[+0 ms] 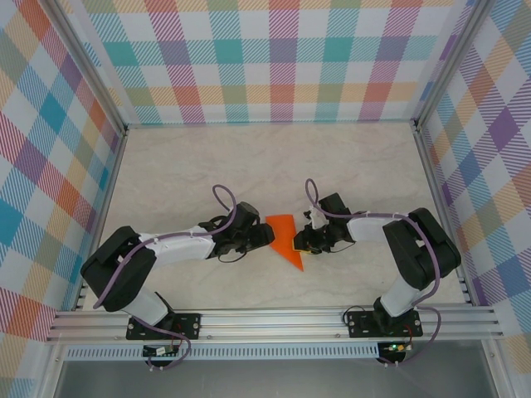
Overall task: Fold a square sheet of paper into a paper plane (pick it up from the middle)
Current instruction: Fold the wing for the fifth time at the center of the table.
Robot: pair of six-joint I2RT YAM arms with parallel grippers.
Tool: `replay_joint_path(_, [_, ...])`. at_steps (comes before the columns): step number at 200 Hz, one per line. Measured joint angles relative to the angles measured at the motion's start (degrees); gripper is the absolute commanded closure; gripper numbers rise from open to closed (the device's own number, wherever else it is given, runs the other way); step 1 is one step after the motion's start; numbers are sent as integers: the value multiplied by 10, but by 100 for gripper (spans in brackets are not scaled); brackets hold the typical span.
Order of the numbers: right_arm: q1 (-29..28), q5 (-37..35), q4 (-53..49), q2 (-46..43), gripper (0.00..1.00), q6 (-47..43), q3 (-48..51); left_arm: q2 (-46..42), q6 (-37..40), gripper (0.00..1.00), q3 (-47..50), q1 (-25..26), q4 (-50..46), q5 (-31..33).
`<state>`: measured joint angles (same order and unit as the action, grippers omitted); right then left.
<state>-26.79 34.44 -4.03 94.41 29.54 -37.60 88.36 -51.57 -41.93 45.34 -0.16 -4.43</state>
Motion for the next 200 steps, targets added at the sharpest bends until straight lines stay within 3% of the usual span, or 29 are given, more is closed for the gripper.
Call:
replay_joint_path(96, [16,23,20,4,79,2,10,60,-60,47,0,0,96,-27])
replay_joint_path(200, [21,36,28,7,78,2,13,96,-76,52,0,0,168,-67])
